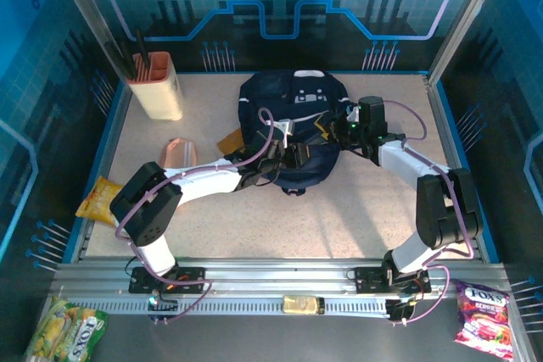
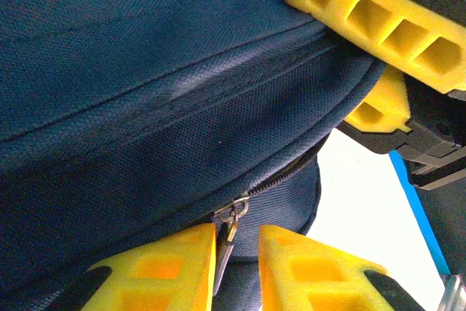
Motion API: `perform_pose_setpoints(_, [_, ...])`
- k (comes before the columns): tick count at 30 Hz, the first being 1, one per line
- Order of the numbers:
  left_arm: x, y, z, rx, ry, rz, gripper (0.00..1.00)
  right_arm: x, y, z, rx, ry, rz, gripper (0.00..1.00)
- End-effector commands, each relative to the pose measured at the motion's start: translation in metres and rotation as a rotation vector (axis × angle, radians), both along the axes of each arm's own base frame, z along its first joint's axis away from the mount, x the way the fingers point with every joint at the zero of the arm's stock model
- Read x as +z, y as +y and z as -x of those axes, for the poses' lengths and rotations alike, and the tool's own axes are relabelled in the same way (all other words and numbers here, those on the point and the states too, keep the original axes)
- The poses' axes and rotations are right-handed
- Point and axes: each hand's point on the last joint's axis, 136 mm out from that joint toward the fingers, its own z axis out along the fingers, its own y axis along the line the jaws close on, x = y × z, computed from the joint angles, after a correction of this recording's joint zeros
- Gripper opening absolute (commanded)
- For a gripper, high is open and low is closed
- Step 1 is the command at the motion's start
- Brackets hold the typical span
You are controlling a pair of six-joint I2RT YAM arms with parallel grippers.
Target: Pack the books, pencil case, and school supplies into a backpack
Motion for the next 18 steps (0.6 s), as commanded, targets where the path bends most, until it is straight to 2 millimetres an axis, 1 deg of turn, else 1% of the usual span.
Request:
perform_pose_setpoints(1, [-0.013, 0.008, -0.003, 0.036, 0.029, -0.053, 0.23, 0.023, 0.017, 0.006, 0.068, -0.066, -0.051, 0.19])
perform_pose_setpoints(2, [-0.015, 0.008, -0.002, 0.034, 0.032, -0.056, 0.22, 0.024, 0.016, 0.006, 0.067, -0.066, -0.052, 0.19])
perform_pose_setpoints(4, [-0.017, 0.009, 0.0, 0.036, 0.034, -0.06, 0.16, 0.024, 0.016, 0.005, 0.067, -0.067, -0.052, 0.19])
perform_pose_setpoints(5, [-0.017, 0.009, -0.001, 0.037, 0.033, -0.062, 0.16, 0.024, 0.017, 0.005, 0.067, -0.068, -0.052, 0.19])
perform_pose_setpoints(7, [-0.016, 0.008, -0.001, 0.034, 0.026, -0.063, 0.16, 0.024, 0.016, 0.005, 0.067, -0.068, -0.052, 0.19])
perform_pose_setpoints(9, [-0.016, 0.006, -0.003, 0.028, 0.021, -0.066, 0.2, 0.023, 0.016, 0.005, 0.067, -0.068, -0.052, 0.19])
perform_pose_setpoints(12, [-0.014, 0.002, -0.006, 0.019, 0.016, -0.066, 0.23, 0.023, 0.017, 0.006, 0.068, -0.067, -0.052, 0.19])
perform_pose_setpoints(16, [-0.016, -0.005, -0.005, 0.001, 0.025, -0.067, 0.23, 0.024, 0.017, 0.006, 0.068, -0.07, -0.051, 0.19])
perform_pose_setpoints(18, [-0.019, -0.005, -0.006, 0.003, 0.034, -0.085, 0.22, 0.025, 0.017, 0.005, 0.067, -0.072, -0.052, 0.19])
